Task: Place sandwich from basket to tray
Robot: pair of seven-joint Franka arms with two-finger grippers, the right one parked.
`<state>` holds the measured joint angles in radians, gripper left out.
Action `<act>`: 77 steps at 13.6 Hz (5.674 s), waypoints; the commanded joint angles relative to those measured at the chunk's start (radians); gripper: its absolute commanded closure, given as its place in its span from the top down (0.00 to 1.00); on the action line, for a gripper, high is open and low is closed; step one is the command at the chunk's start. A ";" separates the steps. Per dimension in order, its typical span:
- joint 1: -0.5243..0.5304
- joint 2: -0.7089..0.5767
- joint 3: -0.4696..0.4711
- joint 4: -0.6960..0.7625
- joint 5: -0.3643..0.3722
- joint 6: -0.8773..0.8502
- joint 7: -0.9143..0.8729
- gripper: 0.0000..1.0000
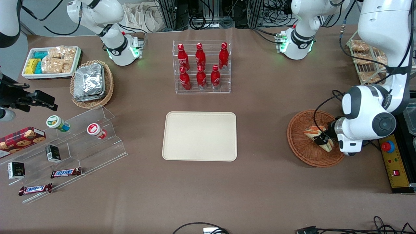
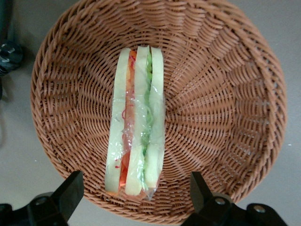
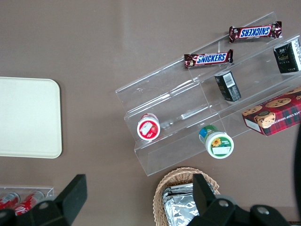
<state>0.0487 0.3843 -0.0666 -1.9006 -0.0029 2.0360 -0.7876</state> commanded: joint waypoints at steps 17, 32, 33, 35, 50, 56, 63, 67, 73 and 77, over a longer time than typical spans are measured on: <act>-0.006 -0.031 -0.012 0.032 0.029 -0.038 0.019 0.00; -0.394 0.169 -0.145 0.517 0.015 -0.280 0.191 0.05; -0.430 0.209 -0.150 0.531 0.015 -0.222 0.179 0.04; -0.483 0.290 -0.150 0.532 0.024 -0.104 0.182 0.04; -0.530 0.358 -0.147 0.515 0.063 -0.017 0.202 1.00; -0.469 0.081 -0.118 0.302 0.117 -0.163 0.194 1.00; -0.275 -0.335 -0.117 -0.133 0.138 -0.120 0.417 1.00; -0.107 -0.394 -0.116 -0.073 0.115 -0.282 0.619 1.00; -0.040 -0.298 -0.116 0.199 0.113 -0.456 0.679 1.00; -0.041 -0.233 -0.119 0.291 0.049 -0.450 0.676 1.00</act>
<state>0.0045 0.0785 -0.1800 -1.6993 0.0802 1.6138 -0.1193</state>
